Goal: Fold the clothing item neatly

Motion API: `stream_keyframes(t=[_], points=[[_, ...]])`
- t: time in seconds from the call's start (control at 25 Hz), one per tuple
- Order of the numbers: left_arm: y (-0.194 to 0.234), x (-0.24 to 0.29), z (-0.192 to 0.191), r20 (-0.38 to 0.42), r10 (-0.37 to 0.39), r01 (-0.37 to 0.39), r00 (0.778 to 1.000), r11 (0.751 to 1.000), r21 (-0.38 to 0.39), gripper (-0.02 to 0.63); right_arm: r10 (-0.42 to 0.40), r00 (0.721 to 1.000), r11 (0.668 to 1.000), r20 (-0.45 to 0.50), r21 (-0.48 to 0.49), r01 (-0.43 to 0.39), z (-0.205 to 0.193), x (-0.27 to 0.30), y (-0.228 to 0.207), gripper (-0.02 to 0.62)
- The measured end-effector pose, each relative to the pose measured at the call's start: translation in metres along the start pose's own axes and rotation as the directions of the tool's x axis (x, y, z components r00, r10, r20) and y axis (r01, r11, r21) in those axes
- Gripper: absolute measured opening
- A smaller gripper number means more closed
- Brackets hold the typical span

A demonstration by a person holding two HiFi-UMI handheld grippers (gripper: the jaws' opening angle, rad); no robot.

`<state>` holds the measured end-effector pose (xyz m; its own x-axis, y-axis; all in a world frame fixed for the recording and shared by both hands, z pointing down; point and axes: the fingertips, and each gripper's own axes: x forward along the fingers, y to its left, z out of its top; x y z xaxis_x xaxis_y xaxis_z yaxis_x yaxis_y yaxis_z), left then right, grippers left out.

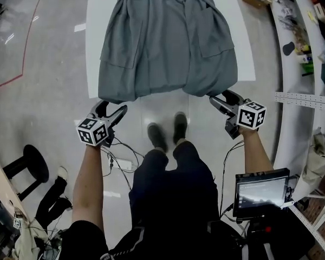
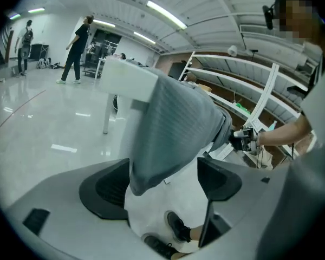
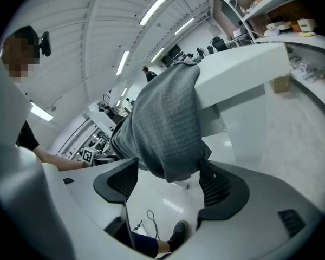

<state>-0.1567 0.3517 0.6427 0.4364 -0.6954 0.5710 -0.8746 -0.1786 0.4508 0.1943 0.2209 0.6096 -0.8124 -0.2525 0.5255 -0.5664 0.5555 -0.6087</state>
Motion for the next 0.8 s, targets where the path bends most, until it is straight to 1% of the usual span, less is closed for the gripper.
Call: stream_keyframes(t=[0.08, 0.16, 0.24, 0.28, 0.32, 0.36, 0.4, 0.48, 0.52, 0.64, 0.8], points=[[0.000, 0.009, -0.005, 0.003, -0.018, 0.018, 1.000, 1.000, 0.011, 0.370, 0.013, 1.000, 1.000, 0.011, -0.019, -0.013, 0.001, 0.005, -0.002, 0.331], [-0.001, 0.016, -0.008, 0.011, -0.032, 0.031, 0.999, 0.999, 0.032, 0.368, 0.042, 0.999, 0.999, 0.027, -0.021, -0.042, 0.002, 0.008, -0.001, 0.331], [-0.002, 0.021, -0.008, 0.032, -0.031, 0.029, 0.999, 0.998, 0.052, 0.368, 0.062, 0.997, 0.998, 0.044, -0.019, -0.061, 0.002, 0.008, -0.001, 0.317], [-0.003, 0.023, -0.006, 0.053, -0.024, 0.021, 0.998, 0.998, 0.057, 0.367, 0.058, 0.997, 0.998, 0.057, -0.019, -0.057, 0.004, 0.007, -0.001, 0.237], [-0.004, 0.024, -0.003, 0.075, -0.018, 0.013, 0.997, 0.998, 0.061, 0.317, 0.050, 0.996, 0.999, 0.074, -0.021, -0.048, 0.006, 0.004, -0.002, 0.106], [-0.006, 0.024, 0.000, 0.091, -0.016, 0.010, 0.996, 0.998, 0.067, 0.270, 0.041, 0.995, 0.999, 0.088, -0.023, -0.039, 0.008, 0.001, -0.003, 0.085], [-0.009, 0.024, 0.001, 0.100, -0.016, 0.009, 0.995, 0.997, 0.076, 0.227, 0.037, 0.995, 0.999, 0.095, -0.026, -0.035, 0.009, 0.000, -0.002, 0.039], [-0.014, 0.022, 0.002, 0.102, -0.006, -0.003, 0.995, 0.996, 0.091, 0.052, 0.041, 0.995, 0.999, 0.093, -0.026, -0.039, 0.010, 0.000, 0.002, 0.025], [-0.017, 0.020, 0.002, 0.099, -0.004, -0.005, 0.995, 0.996, 0.087, 0.025, 0.044, 0.995, 0.999, 0.092, -0.024, -0.042, 0.010, -0.002, 0.005, 0.023], [-0.032, 0.009, 0.000, 0.075, -0.028, 0.023, 0.997, 0.998, 0.063, 0.021, 0.055, 0.995, 0.998, 0.085, -0.029, -0.053, 0.012, -0.013, 0.020, 0.021], [-0.067, -0.021, 0.008, 0.036, -0.081, 0.077, 0.996, 0.993, 0.091, 0.018, 0.080, 0.996, 0.995, 0.047, -0.055, -0.077, 0.023, -0.030, 0.054, 0.020]])
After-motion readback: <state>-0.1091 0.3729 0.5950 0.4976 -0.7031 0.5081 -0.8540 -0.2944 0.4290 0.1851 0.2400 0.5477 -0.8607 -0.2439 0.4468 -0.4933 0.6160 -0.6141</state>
